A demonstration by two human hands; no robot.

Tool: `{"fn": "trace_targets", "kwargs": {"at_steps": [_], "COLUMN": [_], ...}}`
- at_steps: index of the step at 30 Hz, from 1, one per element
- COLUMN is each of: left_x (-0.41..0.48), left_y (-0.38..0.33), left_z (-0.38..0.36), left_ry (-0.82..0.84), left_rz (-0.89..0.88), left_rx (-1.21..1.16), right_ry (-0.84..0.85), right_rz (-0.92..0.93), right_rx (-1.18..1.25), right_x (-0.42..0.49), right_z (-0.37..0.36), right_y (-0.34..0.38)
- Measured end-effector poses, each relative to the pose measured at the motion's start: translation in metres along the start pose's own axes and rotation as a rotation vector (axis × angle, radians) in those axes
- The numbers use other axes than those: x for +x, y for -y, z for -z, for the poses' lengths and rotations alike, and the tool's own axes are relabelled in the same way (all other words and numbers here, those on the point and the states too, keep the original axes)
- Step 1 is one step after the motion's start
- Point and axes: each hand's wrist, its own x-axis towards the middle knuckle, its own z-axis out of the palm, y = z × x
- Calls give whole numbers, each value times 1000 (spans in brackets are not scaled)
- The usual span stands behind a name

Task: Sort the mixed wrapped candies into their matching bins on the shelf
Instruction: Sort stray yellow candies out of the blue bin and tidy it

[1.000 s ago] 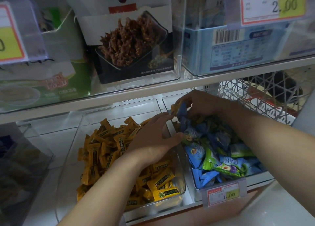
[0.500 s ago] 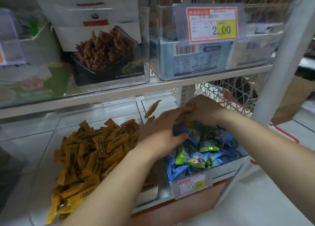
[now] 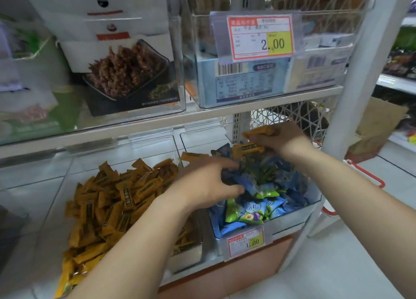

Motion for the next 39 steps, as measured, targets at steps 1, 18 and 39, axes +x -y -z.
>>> {"fn": "trace_targets", "kwargs": {"at_steps": [1,18,39], "left_x": [-1,-34,-66], "left_y": [-2,-1,48], "left_z": [1,16,38], "left_ry": [-3,-371,-241], "left_rz": [-14,60,226], "left_rx": [-27,-647,-180], "right_ry": [-2,351,393], "right_rz": [1,-229,195], "right_rx": [46,533,-654], "right_x": [-4,-75,32], "right_z": [1,-57,-100], "right_y": [1,71,42]}}
